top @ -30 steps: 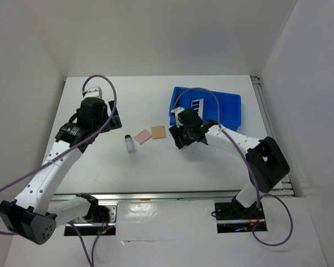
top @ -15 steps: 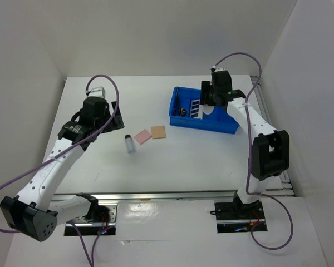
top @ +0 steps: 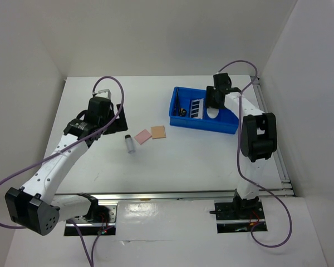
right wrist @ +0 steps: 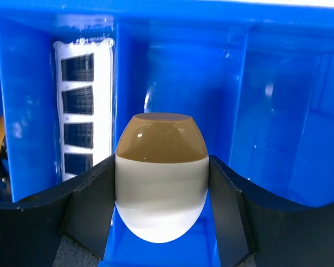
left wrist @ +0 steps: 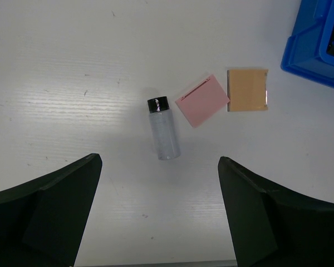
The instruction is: Organize the makeup
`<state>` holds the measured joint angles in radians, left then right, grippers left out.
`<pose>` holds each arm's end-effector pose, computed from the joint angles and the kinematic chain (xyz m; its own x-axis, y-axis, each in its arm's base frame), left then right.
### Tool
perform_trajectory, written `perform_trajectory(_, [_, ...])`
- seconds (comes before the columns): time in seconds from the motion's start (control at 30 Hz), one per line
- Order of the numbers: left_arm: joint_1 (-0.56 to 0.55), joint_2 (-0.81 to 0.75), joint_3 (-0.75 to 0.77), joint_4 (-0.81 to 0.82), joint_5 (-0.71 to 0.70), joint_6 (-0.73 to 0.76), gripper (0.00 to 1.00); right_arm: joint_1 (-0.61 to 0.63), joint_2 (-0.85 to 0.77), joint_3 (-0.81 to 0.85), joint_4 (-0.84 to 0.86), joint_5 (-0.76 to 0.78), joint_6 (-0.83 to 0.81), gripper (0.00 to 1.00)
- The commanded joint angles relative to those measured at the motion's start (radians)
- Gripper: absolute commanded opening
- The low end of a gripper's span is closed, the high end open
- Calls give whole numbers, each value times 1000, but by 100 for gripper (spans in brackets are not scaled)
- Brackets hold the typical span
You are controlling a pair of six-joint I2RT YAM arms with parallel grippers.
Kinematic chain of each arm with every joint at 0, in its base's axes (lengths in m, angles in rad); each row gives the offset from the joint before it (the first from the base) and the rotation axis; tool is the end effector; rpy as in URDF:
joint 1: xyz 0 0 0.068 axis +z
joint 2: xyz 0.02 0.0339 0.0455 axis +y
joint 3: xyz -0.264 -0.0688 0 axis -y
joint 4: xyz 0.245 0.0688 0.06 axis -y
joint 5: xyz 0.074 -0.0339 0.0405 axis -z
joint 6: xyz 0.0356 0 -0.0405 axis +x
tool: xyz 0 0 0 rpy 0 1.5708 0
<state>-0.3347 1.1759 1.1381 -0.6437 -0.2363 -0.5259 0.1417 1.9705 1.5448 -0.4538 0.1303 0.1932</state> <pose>0.2388 -0.0742 0.3395 -0.5887 -0.3120 -0.7457 -0.1710 0.9497 -0.2623 0.4366 0.0576 0.2260 -0.7597 0.0839 -0.6449 0.0895 0.9957 0.0242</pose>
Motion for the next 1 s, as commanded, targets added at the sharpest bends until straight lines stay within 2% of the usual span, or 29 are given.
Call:
perform_trajectory(0.0, [-3,8,21,18,11,12,100,-8,13,86,18,35,2,60])
perform_trajectory(0.27, [-3,-1,31,0,-9,3,100,1,-31,109,-6,58,2,99])
perform_trajectory(0.37, [-3,-1,41,-10,-32,3,100,13,-71,119,-6,58,-8,99])
perform_trajectory(0.47, [-3,-19,80,-24,-43,-8,100,59,-130,120,-6,36,-8,83])
perform_trajectory(0.5, [-3,-36,103,-33,-53,-19,100,111,-149,103,9,35,-20,77])
perform_trajectory(0.6, [-3,-83,132,-33,-95,-29,100,269,-196,54,58,-6,-20,78])
perform_trajectory(0.67, [-3,-104,172,-45,-119,-39,100,358,-206,35,79,-41,-20,83])
perform_trajectory(0.7, [-3,-113,184,-45,-145,-48,100,443,-187,35,90,-41,-9,85])
perform_trajectory(0.8, [-3,-157,233,-76,-211,-94,100,583,-98,89,66,-29,15,87])
perform_trajectory(0.97, [-3,-255,233,-76,-281,-155,100,711,74,193,66,-104,61,87])
